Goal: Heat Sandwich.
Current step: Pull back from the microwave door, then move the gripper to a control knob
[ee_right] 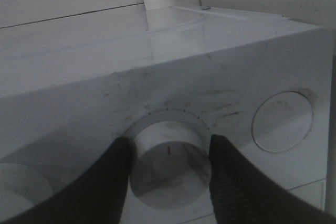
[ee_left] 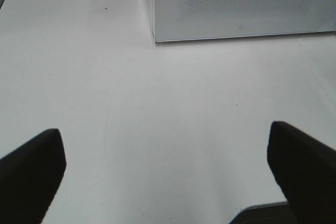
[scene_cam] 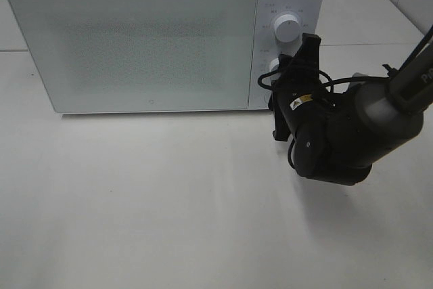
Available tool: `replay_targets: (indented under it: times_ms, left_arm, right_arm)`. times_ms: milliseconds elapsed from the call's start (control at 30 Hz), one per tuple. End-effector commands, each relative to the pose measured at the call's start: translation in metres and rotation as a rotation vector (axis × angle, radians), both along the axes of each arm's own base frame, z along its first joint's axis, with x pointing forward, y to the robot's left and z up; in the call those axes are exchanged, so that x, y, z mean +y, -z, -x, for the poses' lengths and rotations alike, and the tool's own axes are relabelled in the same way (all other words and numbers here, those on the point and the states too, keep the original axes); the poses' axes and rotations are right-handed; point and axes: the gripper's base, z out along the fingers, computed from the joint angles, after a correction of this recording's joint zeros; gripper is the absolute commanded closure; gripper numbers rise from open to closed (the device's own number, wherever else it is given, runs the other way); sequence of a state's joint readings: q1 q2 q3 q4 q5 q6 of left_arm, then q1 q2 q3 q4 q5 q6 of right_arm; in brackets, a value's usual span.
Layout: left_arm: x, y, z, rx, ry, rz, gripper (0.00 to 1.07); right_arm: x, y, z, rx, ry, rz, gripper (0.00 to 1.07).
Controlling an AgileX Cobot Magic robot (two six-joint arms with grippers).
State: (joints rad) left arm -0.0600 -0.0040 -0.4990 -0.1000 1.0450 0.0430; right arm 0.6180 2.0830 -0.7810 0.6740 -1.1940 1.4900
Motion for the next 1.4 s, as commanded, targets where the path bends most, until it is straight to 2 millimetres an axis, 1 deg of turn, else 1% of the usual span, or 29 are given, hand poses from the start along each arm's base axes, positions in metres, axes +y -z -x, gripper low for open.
replay_targets:
  times_ms: [33, 233, 433, 533, 567, 600, 700, 733, 767, 833, 967, 1333, 1400]
  left_arm:
    - [0.000, 0.000, 0.004, -0.033, -0.006, 0.005, 0.03]
    - [0.000, 0.000, 0.004, -0.033, -0.006, 0.005, 0.03]
    - [0.000, 0.000, 0.004, -0.033, -0.006, 0.005, 0.03]
    - [0.000, 0.000, 0.004, -0.033, -0.006, 0.005, 0.03]
    - [0.000, 0.000, 0.004, -0.033, -0.006, 0.005, 0.03]
    - [0.000, 0.000, 0.004, -0.033, -0.006, 0.005, 0.03]
    - [0.000, 0.000, 0.004, -0.033, -0.006, 0.005, 0.03]
    - [0.000, 0.000, 0.004, -0.033, -0.006, 0.005, 0.03]
    - [0.000, 0.000, 0.004, -0.033, -0.006, 0.005, 0.03]
    - [0.000, 0.000, 0.004, -0.033, -0.006, 0.005, 0.03]
    - [0.000, 0.000, 0.004, -0.033, -0.006, 0.005, 0.03]
    - [0.000, 0.000, 0.004, -0.033, -0.006, 0.005, 0.03]
    - [0.000, 0.000, 0.004, -0.033, -0.006, 0.005, 0.03]
  right_arm:
    - [0.003, -0.013, -0.003, -0.107, -0.022, 0.020, 0.95]
    - [0.003, -0.013, -0.003, -0.107, -0.024, 0.027, 0.93]
    - [0.003, -0.012, -0.003, -0.102, -0.022, 0.053, 0.87]
    - [0.001, -0.012, -0.003, -0.096, -0.002, 0.050, 0.74]
    - [0.001, -0.012, -0.003, -0.096, -0.002, 0.050, 0.74]
    - [0.000, -0.011, -0.003, -0.092, 0.012, 0.055, 0.65]
    - [-0.001, -0.011, -0.003, -0.091, 0.017, 0.073, 0.52]
    - [-0.001, -0.011, -0.003, -0.091, 0.017, 0.073, 0.52]
    - [0.000, -0.012, -0.003, -0.094, 0.006, 0.101, 0.44]
    - [-0.001, -0.011, -0.002, -0.090, -0.002, 0.123, 0.40]
    - [-0.004, -0.010, 0.002, -0.082, -0.004, 0.131, 0.37]
    - [-0.006, -0.010, 0.014, -0.068, -0.075, 0.177, 0.37]
    - [-0.006, -0.013, 0.020, -0.068, -0.112, 0.188, 0.37]
